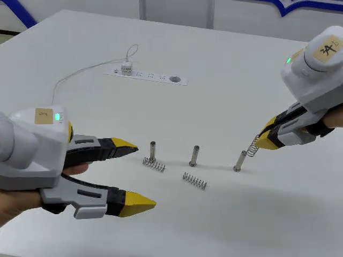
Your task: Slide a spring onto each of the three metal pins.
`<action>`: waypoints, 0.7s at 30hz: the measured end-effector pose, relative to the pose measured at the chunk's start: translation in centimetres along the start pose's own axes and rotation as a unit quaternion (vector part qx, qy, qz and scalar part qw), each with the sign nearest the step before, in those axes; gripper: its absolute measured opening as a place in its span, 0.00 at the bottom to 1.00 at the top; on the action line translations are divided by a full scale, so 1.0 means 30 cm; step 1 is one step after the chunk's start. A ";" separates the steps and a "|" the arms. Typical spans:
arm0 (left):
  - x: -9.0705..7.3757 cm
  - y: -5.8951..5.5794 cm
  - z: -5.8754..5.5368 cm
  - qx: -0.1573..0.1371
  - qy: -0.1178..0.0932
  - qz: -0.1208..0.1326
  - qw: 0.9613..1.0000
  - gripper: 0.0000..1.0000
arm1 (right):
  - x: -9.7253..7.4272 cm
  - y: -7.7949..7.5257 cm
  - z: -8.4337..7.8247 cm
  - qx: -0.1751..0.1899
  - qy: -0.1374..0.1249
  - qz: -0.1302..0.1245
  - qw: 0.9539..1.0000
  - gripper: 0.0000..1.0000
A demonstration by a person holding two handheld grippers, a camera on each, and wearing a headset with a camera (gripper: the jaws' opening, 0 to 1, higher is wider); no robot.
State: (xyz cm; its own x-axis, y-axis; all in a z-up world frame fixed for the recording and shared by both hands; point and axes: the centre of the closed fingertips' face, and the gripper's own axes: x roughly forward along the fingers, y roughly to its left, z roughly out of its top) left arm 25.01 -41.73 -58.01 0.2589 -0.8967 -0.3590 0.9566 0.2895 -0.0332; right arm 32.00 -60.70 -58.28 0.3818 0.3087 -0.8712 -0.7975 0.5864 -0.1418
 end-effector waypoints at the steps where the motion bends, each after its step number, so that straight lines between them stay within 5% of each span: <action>1: -0.005 0.002 0.000 -0.004 -0.002 0.003 1.000 0.67 | 0.004 -0.006 -0.001 0.001 0.001 -0.001 1.000 0.11; 21: -0.014 0.019 -0.013 -0.037 -0.019 0.030 0.999 0.70 | 0.094 -0.085 -0.025 0.013 0.023 0.002 1.000 0.11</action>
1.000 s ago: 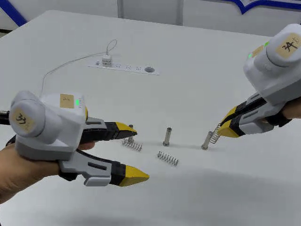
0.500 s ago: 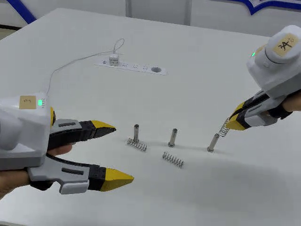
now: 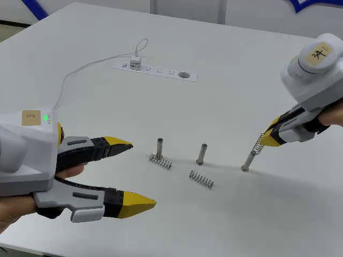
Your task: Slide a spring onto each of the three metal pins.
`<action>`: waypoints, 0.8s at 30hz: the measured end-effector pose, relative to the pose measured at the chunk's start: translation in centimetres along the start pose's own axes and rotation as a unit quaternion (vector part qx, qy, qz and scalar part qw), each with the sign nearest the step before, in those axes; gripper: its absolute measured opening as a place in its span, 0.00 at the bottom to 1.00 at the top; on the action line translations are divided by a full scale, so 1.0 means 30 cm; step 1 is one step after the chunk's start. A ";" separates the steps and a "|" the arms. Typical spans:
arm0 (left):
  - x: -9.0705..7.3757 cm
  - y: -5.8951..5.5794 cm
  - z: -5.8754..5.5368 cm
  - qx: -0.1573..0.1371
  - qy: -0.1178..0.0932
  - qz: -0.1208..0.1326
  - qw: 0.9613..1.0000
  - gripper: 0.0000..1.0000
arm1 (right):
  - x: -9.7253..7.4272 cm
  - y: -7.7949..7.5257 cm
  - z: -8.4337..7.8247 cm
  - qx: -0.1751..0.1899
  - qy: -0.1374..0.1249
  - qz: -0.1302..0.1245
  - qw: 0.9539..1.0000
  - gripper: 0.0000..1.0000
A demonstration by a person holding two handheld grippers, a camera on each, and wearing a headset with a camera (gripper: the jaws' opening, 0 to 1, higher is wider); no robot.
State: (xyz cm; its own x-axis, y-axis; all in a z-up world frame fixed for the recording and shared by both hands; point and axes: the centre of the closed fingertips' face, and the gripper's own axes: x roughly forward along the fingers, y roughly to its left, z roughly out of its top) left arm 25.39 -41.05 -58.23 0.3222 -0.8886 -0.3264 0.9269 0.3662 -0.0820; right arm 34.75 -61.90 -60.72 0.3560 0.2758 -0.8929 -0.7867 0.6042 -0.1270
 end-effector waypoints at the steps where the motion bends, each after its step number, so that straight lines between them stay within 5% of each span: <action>1: -0.001 0.002 -0.001 -0.001 0.000 0.001 1.000 0.70 | 0.002 -0.001 0.000 0.001 0.000 0.001 1.000 0.11; 24: 0.007 -0.002 -0.017 0.000 0.010 -0.002 1.000 0.69 | 0.112 0.002 -0.038 0.013 0.024 0.007 1.000 0.11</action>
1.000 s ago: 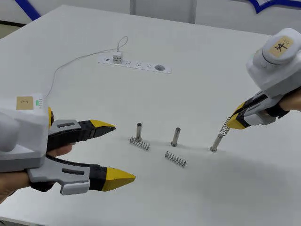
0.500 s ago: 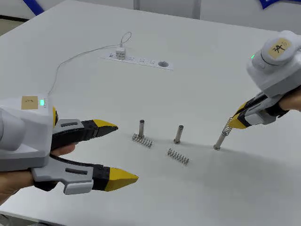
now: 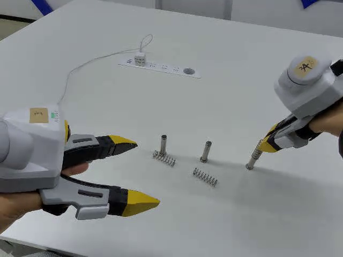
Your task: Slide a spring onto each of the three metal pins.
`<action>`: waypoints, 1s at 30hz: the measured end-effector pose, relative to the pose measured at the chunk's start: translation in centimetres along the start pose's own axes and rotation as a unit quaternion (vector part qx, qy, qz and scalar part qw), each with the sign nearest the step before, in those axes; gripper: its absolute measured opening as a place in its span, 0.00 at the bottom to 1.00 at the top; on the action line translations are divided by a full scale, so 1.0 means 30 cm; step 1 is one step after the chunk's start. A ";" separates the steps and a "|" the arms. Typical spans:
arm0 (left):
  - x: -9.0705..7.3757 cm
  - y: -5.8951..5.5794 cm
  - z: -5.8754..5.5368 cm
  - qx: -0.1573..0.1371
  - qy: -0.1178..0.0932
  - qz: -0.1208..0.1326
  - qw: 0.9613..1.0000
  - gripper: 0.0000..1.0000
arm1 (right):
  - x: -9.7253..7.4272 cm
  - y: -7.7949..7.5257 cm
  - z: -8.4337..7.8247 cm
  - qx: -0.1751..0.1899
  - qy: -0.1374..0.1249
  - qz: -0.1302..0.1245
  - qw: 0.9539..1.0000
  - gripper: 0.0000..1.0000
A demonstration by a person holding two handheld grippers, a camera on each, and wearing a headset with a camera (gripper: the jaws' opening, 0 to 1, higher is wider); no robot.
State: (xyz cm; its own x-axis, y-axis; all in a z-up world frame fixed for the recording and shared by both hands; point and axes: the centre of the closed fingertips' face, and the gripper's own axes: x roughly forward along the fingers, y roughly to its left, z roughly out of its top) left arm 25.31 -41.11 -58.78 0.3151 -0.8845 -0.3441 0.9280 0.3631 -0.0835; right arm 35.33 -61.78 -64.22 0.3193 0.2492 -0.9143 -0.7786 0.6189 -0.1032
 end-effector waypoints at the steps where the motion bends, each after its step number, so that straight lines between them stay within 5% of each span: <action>1: 0.000 0.000 0.000 0.000 0.000 0.000 1.000 0.69 | 0.005 0.001 -0.001 0.001 0.000 0.000 1.000 0.11; 19: 0.004 0.004 -0.005 -0.001 0.001 -0.001 1.000 0.69 | 0.080 0.010 -0.045 0.009 0.019 0.000 1.000 0.11; 30: 0.007 0.006 -0.005 -0.001 0.002 0.000 1.000 0.69 | 0.072 0.004 -0.043 0.007 0.008 -0.001 1.000 0.12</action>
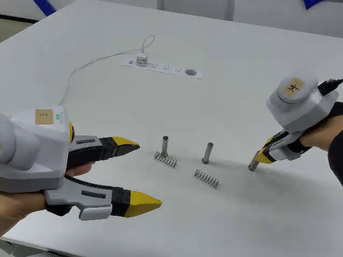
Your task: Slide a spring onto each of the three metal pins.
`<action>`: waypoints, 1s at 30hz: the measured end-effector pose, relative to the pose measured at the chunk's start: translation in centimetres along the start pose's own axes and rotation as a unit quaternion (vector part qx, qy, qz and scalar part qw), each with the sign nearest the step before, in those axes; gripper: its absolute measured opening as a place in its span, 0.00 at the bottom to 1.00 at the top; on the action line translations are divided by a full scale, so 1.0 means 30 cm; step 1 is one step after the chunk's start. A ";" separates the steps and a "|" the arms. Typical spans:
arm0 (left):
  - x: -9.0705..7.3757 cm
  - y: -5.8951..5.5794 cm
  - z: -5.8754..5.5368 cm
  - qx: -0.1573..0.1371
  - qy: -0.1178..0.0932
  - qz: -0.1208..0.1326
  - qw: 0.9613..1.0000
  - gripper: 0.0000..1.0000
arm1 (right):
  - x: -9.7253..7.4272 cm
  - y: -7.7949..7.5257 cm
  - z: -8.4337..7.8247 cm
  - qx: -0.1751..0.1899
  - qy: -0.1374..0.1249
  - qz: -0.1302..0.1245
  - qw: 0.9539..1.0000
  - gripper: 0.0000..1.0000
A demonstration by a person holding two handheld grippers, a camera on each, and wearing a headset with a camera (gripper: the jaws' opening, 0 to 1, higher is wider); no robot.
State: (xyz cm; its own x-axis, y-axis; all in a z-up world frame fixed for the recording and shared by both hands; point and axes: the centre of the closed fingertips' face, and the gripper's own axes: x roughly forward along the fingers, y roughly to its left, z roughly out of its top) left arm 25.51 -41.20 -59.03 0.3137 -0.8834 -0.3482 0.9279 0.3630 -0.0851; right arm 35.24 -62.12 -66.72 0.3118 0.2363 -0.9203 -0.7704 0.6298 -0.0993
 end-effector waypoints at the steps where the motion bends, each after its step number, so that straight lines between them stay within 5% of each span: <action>1: 0.000 0.000 0.000 0.000 0.000 0.000 1.000 0.69 | -0.001 -0.001 0.000 -0.001 -0.002 -0.001 1.000 0.13; 18: 0.008 -0.009 -0.003 0.006 0.004 -0.007 1.000 0.69 | -0.079 0.027 0.000 -0.005 -0.025 -0.017 1.000 0.17; 30: 0.018 -0.012 -0.004 0.012 0.006 -0.009 1.000 0.69 | -0.092 0.129 0.006 -0.008 -0.038 -0.002 0.999 0.17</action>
State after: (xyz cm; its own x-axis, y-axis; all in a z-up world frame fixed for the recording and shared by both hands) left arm 25.33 -41.77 -59.29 0.2948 -0.8862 -0.3574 0.9379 0.3399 -0.0691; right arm 31.50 -60.22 -64.49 0.3550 0.2898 -0.8888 -0.7781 0.6186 -0.1091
